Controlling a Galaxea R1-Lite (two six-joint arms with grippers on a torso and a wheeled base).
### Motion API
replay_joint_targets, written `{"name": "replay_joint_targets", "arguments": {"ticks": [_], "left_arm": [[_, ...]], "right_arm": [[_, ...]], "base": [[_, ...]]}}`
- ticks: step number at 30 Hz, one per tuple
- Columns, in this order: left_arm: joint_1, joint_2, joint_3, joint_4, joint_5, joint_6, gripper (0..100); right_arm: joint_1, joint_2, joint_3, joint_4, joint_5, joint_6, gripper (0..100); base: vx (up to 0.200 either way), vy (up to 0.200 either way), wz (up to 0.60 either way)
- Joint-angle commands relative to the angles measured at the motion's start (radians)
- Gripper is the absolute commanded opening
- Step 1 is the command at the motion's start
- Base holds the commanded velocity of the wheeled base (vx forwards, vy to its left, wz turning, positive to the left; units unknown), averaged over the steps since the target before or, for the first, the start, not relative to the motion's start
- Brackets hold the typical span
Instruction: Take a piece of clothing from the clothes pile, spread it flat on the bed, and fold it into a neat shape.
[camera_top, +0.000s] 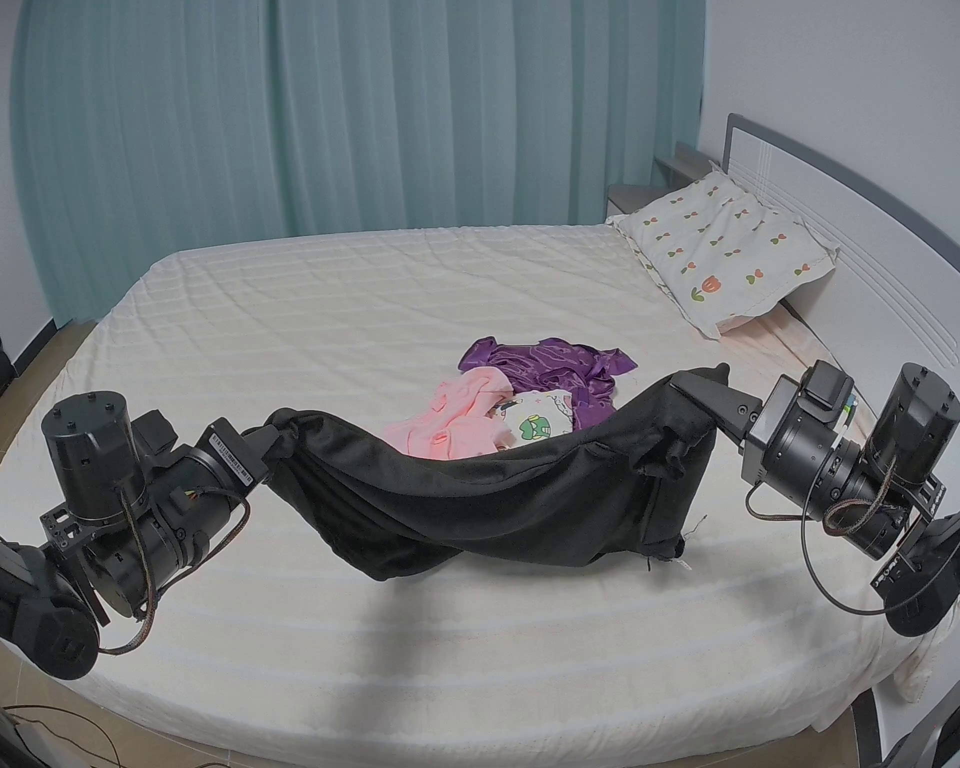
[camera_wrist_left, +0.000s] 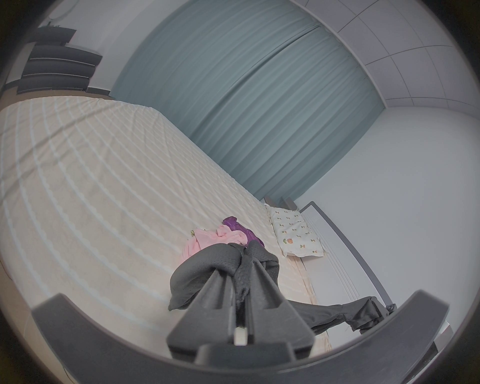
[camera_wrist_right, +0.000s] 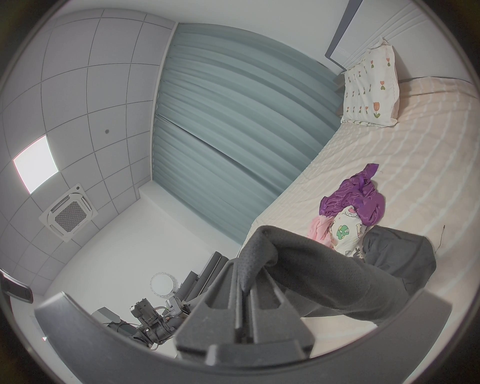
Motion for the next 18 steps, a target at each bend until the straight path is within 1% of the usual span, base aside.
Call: {"name": "replay_joint_targets", "arguments": {"ticks": [1,5,18], "left_arm": [[0.003,-0.005,0.005,-0.001,0.002,0.001,0],[0.006,-0.014,0.012,-0.001,0.002,0.003,0],[0.009,-0.026,0.012,0.004,0.002,0.007,0]], "right_arm": [[0.01,0.002,0.0,0.001,0.001,0.0,0],[0.024,0.0,0.005,-0.001,-0.001,0.0,0],[0.03,-0.001,0.009,0.001,-0.001,0.0,0]], "base": [[0.0,0.2,0.0],[0.0,0.2,0.0],[0.0,0.2,0.0]]}}
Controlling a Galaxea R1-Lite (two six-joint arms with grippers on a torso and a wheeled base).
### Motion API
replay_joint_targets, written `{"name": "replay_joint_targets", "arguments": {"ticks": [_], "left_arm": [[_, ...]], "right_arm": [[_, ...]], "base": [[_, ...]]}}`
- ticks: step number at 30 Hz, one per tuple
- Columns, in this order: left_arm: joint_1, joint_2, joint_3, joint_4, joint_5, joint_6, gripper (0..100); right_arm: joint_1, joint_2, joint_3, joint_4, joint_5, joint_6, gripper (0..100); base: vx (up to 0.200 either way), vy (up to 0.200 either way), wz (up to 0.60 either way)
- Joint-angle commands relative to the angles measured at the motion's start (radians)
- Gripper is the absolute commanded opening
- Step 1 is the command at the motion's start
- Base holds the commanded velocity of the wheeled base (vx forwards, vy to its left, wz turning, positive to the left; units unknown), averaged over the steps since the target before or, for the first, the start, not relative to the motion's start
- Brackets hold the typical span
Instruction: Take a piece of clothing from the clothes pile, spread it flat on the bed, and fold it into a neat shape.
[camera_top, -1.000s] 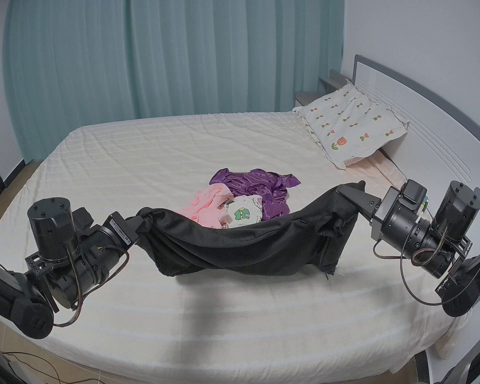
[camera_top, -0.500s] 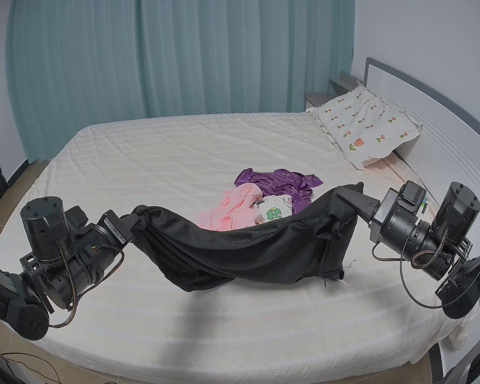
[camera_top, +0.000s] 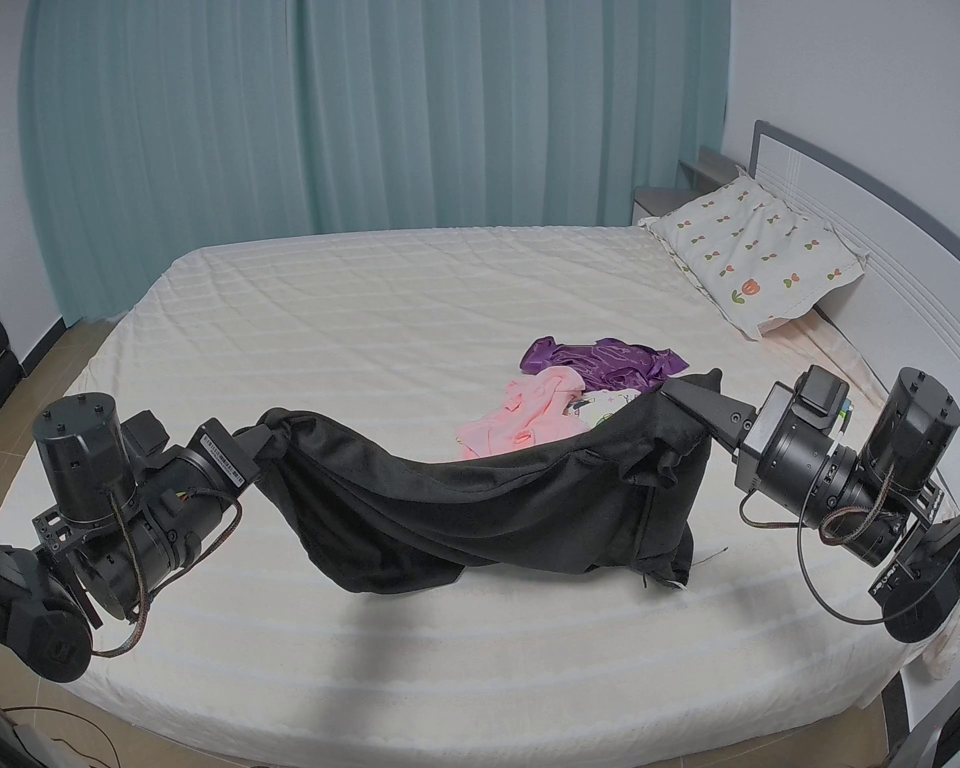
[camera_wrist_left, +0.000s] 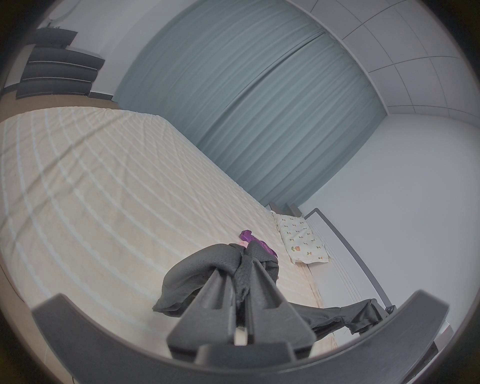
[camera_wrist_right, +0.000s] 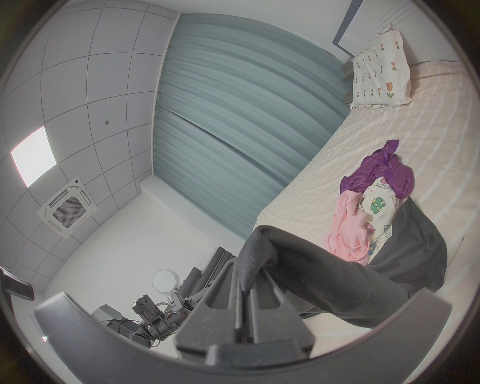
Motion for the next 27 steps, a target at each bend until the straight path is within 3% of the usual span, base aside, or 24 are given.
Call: {"name": "replay_joint_targets", "arguments": {"ticks": [1,27], "left_arm": [[0.006,-0.002,-0.001,0.001,0.0,0.001,0],[0.024,-0.032,0.011,0.018,-0.003,0.03,0]], "right_arm": [[0.002,0.001,0.002,0.001,0.001,0.0,0],[0.028,0.004,0.003,0.001,-0.002,0.0,0]], "base": [[0.0,0.2,0.0],[0.0,0.2,0.0]]}}
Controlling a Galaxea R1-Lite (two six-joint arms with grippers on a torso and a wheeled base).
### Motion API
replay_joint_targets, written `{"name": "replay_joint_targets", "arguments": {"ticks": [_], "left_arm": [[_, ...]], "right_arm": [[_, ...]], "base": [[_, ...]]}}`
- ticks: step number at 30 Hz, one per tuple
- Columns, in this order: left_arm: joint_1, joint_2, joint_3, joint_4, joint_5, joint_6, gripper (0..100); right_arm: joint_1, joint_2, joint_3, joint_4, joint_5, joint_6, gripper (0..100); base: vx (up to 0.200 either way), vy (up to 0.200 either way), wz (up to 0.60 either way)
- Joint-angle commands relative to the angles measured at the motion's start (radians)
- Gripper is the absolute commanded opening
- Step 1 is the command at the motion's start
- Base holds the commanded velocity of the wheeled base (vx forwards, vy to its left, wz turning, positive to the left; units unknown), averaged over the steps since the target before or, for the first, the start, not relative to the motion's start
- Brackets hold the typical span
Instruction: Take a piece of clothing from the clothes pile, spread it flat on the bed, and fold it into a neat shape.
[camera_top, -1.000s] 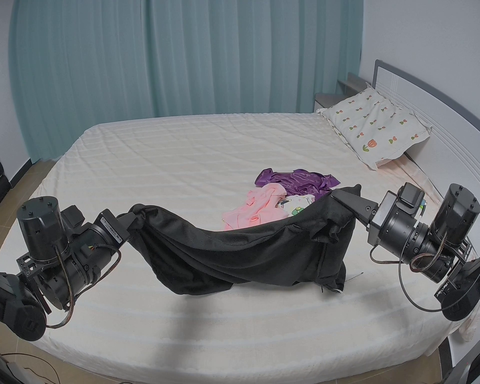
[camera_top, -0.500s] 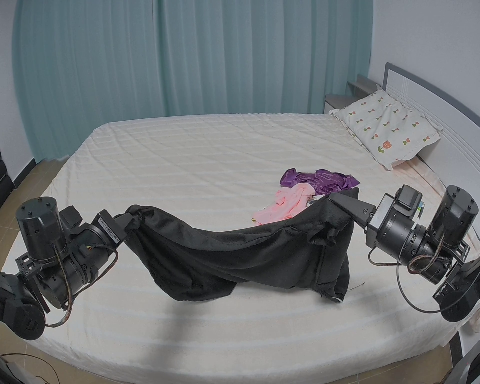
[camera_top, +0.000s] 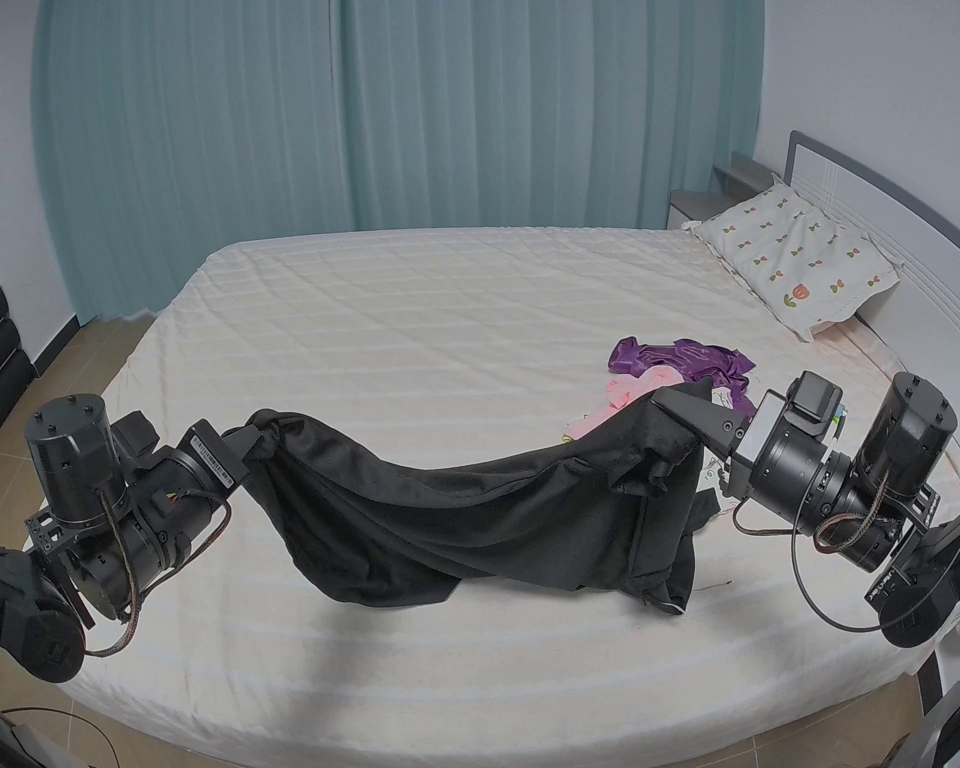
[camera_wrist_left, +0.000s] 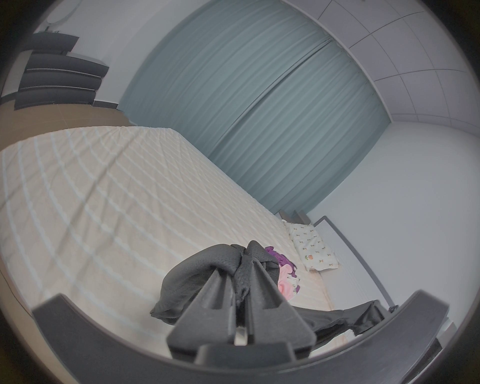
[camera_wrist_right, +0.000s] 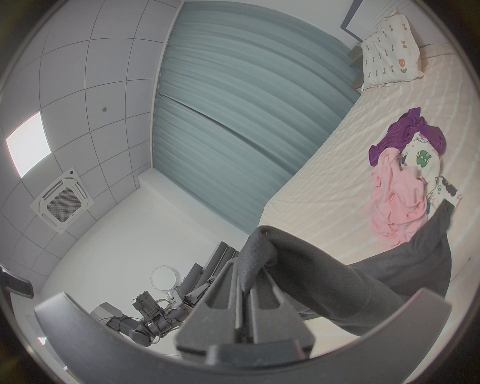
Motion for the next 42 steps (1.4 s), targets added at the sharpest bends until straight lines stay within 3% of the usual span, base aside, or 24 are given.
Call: {"name": "replay_joint_targets", "arguments": {"ticks": [1,20,26,42], "left_arm": [[0.0,-0.015,-0.001,0.02,0.001,0.011,0],[0.0,-0.024,0.001,0.031,-0.001,0.013,0],[0.0,-0.019,0.007,0.031,-0.03,0.011,0],[-0.049,-0.033,0.018,0.033,-0.027,0.008,0]], "right_arm": [[0.009,-0.003,0.0,-0.002,-0.002,0.0,0],[0.006,0.007,0.008,-0.001,-0.002,0.0,0],[-0.004,0.01,0.009,-0.001,-0.002,0.0,0],[0.01,-0.07,0.037,0.001,0.005,-0.003,0]], "base": [[0.0,0.2,0.0],[0.0,0.2,0.0],[0.0,0.0,0.0],[-0.2,0.0,0.0]]}}
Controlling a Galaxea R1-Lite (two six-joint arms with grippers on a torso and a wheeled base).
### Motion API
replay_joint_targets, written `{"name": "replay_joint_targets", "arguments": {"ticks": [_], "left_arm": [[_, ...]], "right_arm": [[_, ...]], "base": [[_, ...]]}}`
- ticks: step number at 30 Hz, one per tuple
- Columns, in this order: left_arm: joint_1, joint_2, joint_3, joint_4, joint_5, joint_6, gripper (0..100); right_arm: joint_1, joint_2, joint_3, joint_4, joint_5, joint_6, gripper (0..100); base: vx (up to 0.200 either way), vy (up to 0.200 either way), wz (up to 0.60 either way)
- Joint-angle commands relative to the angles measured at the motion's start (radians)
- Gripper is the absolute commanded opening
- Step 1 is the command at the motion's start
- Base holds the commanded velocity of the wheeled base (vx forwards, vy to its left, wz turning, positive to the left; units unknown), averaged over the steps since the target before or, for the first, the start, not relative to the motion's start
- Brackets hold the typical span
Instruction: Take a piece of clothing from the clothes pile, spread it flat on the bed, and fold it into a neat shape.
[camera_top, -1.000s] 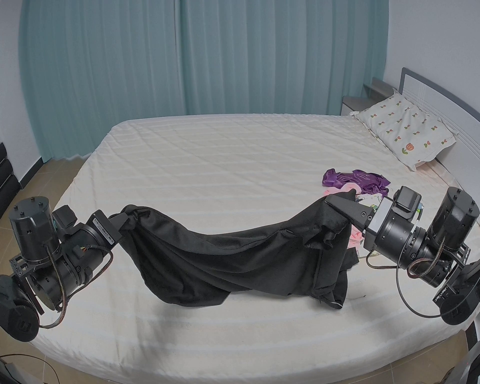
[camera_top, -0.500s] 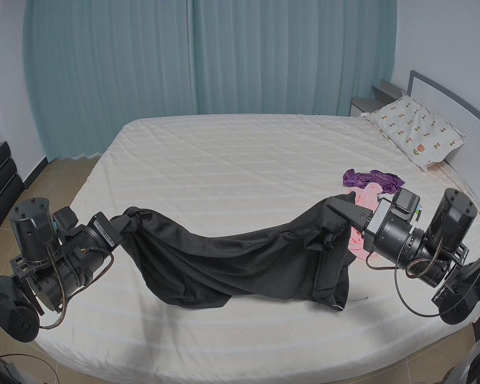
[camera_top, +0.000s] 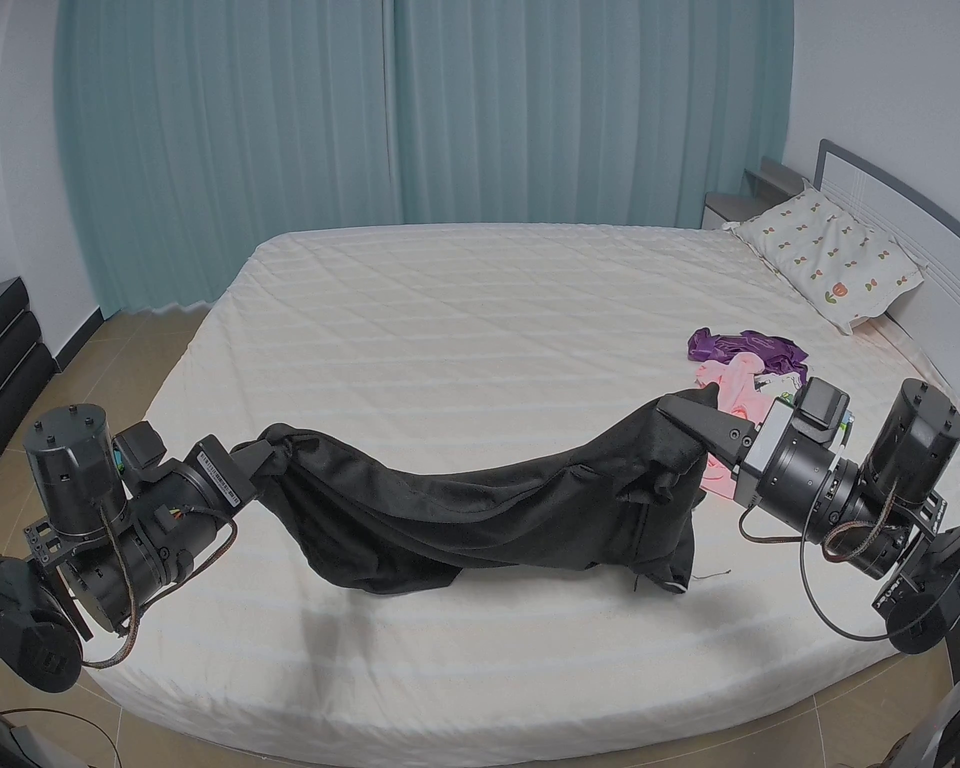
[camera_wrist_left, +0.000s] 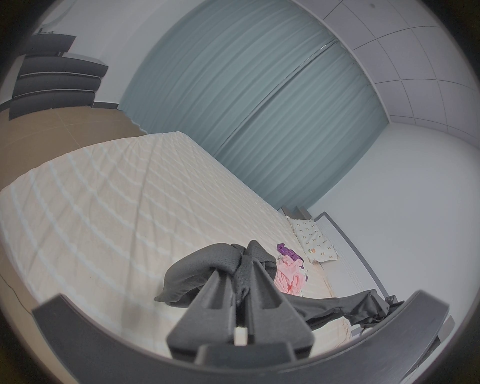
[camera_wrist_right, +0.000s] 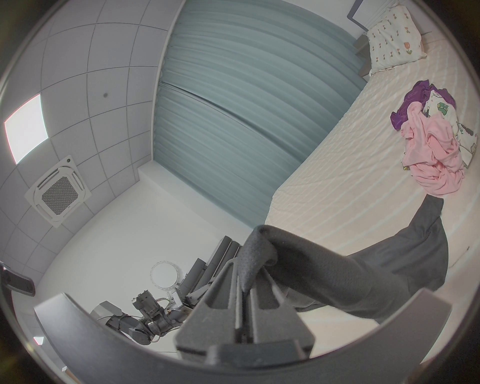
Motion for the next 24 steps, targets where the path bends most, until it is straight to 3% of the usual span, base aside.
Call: {"name": "replay_joint_targets", "arguments": {"ticks": [1,5,9,12,13,17,18,20,24], "left_arm": [[-0.022,-0.012,0.001,0.001,0.005,0.0,0],[-0.045,-0.034,-0.002,0.005,0.011,0.0,0],[-0.13,-0.124,-0.039,0.094,0.071,0.006,0],[-0.131,-0.133,-0.066,0.12,0.088,0.006,0],[-0.122,-0.14,-0.166,0.189,0.103,0.007,0],[-0.088,-0.137,-0.338,0.335,0.102,0.02,0],[-0.088,-0.137,-0.338,0.335,0.102,0.02,0],[-0.082,-0.14,-0.451,0.447,0.102,0.023,0],[-0.082,-0.133,-0.551,0.531,0.102,0.023,0]], "right_arm": [[0.008,-0.063,0.007,0.002,0.004,-0.002,0],[0.027,-0.142,0.006,0.031,0.002,-0.004,0],[0.016,-0.297,-0.051,0.167,0.007,-0.004,0],[0.002,-0.33,-0.075,0.206,0.005,-0.002,0],[-0.067,-0.395,-0.18,0.302,0.011,-0.002,0],[-0.18,-0.418,-0.39,0.482,0.025,-0.001,0],[-0.18,-0.418,-0.39,0.482,0.025,-0.001,0],[-0.248,-0.409,-0.563,0.615,0.062,0.002,0],[-0.286,-0.359,-0.773,0.766,0.074,0.002,0]], "base": [[-0.2,0.0,0.0],[-0.2,0.0,0.0],[-0.2,0.0,0.0],[-0.133,0.0,0.0],[0.0,0.0,0.0],[0.0,0.0,0.0],[0.0,0.0,0.0],[0.0,0.0,0.0],[0.0,0.0,0.0]]}}
